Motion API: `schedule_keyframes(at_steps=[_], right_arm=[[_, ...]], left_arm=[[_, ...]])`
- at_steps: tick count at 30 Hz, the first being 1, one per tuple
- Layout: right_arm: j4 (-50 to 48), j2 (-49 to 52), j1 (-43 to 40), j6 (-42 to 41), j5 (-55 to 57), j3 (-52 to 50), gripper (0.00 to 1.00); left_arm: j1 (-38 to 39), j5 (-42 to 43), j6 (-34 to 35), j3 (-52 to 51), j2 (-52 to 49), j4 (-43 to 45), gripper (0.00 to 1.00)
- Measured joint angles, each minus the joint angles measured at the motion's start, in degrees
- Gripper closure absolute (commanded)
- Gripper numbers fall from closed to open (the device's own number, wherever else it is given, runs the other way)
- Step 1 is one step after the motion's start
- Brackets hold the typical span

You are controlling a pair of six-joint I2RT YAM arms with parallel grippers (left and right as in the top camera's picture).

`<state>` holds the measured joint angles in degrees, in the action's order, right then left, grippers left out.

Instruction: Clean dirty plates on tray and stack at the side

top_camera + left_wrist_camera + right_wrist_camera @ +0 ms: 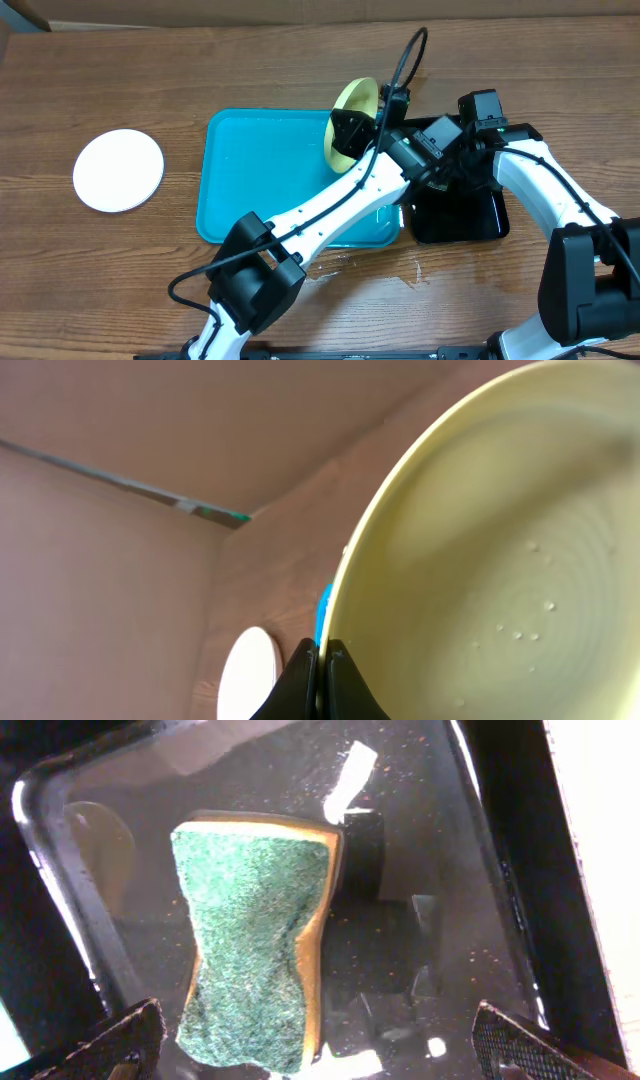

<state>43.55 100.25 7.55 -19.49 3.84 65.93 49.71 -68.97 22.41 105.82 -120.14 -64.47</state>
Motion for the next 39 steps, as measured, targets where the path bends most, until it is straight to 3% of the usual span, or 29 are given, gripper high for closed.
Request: schedule_keyframes(at_steps=[18,30,39], right_arm=[[-0.1,0.0,0.0,0.0,0.0,0.0,0.0],[-0.2,0.0,0.0,0.0,0.0,0.0,0.0],[-0.3,0.0,0.0,0.0,0.0,0.0,0.0]], left_arm=[[-8.7,14.9,-6.3,0.0,0.0,-3.9,0.96],[-9.1,12.3,-6.8,0.0,0.7,-3.4,0.96],[-6.4,4.2,-6.5,0.0,0.7,-3.1,0.96]])
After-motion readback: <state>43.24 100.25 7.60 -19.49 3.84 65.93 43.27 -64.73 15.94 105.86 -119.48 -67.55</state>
